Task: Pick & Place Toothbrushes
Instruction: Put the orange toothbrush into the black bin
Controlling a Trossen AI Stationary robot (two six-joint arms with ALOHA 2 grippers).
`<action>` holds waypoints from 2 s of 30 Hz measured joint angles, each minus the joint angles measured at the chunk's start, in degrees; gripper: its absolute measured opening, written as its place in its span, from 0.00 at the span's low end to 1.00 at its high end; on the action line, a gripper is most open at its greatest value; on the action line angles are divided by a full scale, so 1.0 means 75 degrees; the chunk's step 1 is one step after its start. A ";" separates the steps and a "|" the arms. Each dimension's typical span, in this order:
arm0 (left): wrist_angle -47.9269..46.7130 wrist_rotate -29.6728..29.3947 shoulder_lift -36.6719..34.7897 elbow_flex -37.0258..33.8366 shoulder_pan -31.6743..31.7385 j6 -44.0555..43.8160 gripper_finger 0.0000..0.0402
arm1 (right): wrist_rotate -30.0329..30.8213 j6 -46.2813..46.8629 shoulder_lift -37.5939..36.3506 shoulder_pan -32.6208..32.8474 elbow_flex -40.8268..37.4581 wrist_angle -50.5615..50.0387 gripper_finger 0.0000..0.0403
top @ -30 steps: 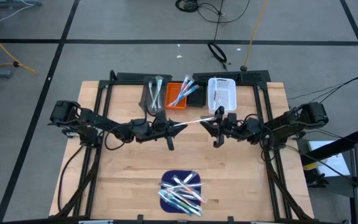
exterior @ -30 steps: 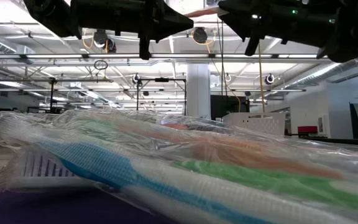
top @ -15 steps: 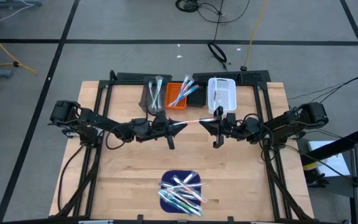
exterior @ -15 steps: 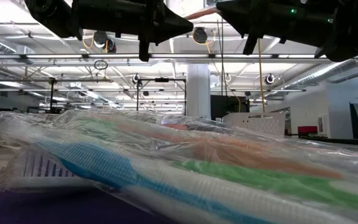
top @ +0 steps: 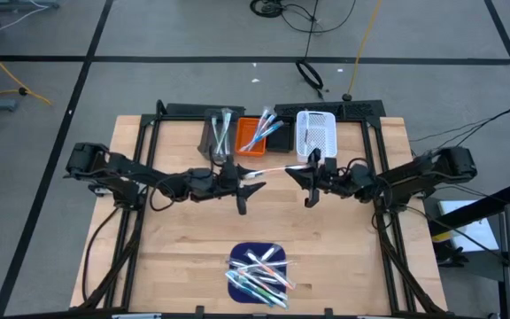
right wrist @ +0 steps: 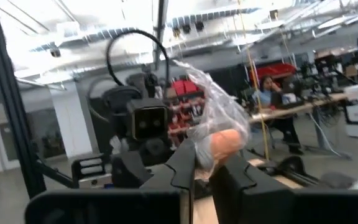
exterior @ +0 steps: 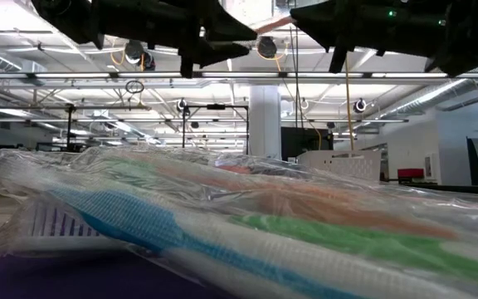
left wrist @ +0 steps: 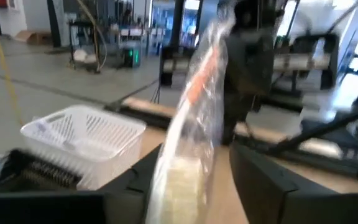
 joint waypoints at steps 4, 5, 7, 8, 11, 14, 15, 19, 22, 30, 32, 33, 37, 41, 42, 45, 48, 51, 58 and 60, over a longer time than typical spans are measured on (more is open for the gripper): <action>-0.1441 -0.0059 -0.0675 0.0000 -0.0003 -0.0091 0.50 | -0.0003 0.0129 -0.0759 -0.0232 0.0000 -0.1326 0.04; -0.1877 -0.0070 -0.0832 0.0000 0.0000 -0.0165 0.51 | 0.0000 0.0180 -0.0932 -0.0318 0.0000 -0.1643 0.04; -0.2626 -0.0082 -0.1074 0.0000 0.0000 -0.0405 0.53 | -0.0004 0.0220 -0.1244 -0.0489 0.0000 -0.2343 0.04; -0.2845 -0.0087 -0.1133 0.0000 0.0000 -0.0527 0.53 | 0.0008 0.0228 -0.1405 -0.0590 0.0000 -0.2635 0.04; -0.3447 0.0020 -0.1289 0.0000 -0.0039 -0.0907 0.53 | 0.0351 0.0329 -0.1803 -0.0995 0.0000 -0.3344 0.04; -0.3635 0.0028 -0.1295 0.0000 -0.0091 -0.1104 0.53 | 0.0441 0.0379 -0.2073 -0.1341 -0.0012 -0.4053 0.04; -0.3656 0.0009 -0.1287 0.0000 -0.0115 -0.1152 0.53 | 0.0413 0.0391 -0.2156 -0.1492 -0.0007 -0.4281 0.04; -0.3618 0.0007 -0.1260 0.0000 -0.0224 -0.1152 0.53 | 0.0434 0.0545 -0.2254 -0.2098 0.0172 -0.5416 0.04; -0.3624 -0.0030 -0.1254 0.0000 -0.0251 -0.1152 0.53 | 0.0181 0.0539 -0.2158 -0.2581 0.0652 -0.6543 0.04; -0.3624 -0.0056 -0.1254 0.0000 -0.0254 -0.1152 0.53 | -0.0450 0.0167 -0.1628 -0.3604 0.1852 -0.8098 0.04; -0.3624 -0.0056 -0.1254 0.0000 -0.0251 -0.1152 0.53 | -0.0774 0.0126 -0.1404 -0.3858 0.2027 -0.8273 0.04; -0.3627 -0.0059 -0.1254 0.0000 -0.0251 -0.1149 0.53 | -0.1033 0.0128 -0.1295 -0.3985 0.2107 -0.8295 0.04; -0.3626 -0.0243 -0.1254 0.0000 -0.0251 -0.1117 0.53 | -0.1558 0.0135 -0.0750 -0.4399 0.2297 -0.8350 0.04; -0.3630 -0.0400 -0.1254 0.0000 -0.0248 -0.1096 0.53 | -0.2104 0.0071 -0.0103 -0.4784 0.2577 -0.8394 0.04; -0.3630 -0.0397 -0.1254 0.0000 -0.0248 -0.1096 0.53 | -0.2236 0.0048 0.0046 -0.4872 0.2662 -0.8388 0.04; -0.3638 -0.0400 -0.1254 0.0000 -0.0248 -0.1068 0.53 | -0.2672 -0.0022 0.0520 -0.5078 0.2927 -0.8417 0.04; -0.3649 -0.0401 -0.1254 0.0000 -0.0248 -0.0972 0.53 | -0.3142 -0.0061 0.0920 -0.5224 0.3271 -0.8413 0.04; -0.3651 -0.0401 -0.1254 0.0000 -0.0248 -0.0967 0.53 | -0.3253 -0.0163 0.1279 -0.5321 0.3631 -0.8697 0.04; -0.3661 -0.0401 -0.1254 0.0000 -0.0248 -0.0951 0.53 | -0.3911 -0.0342 0.1853 -0.5465 0.4305 -0.9262 0.04; -0.3671 -0.0400 -0.1254 0.0000 -0.0248 -0.0951 0.53 | -0.4024 -0.0402 0.1995 -0.5506 0.4427 -0.9396 0.04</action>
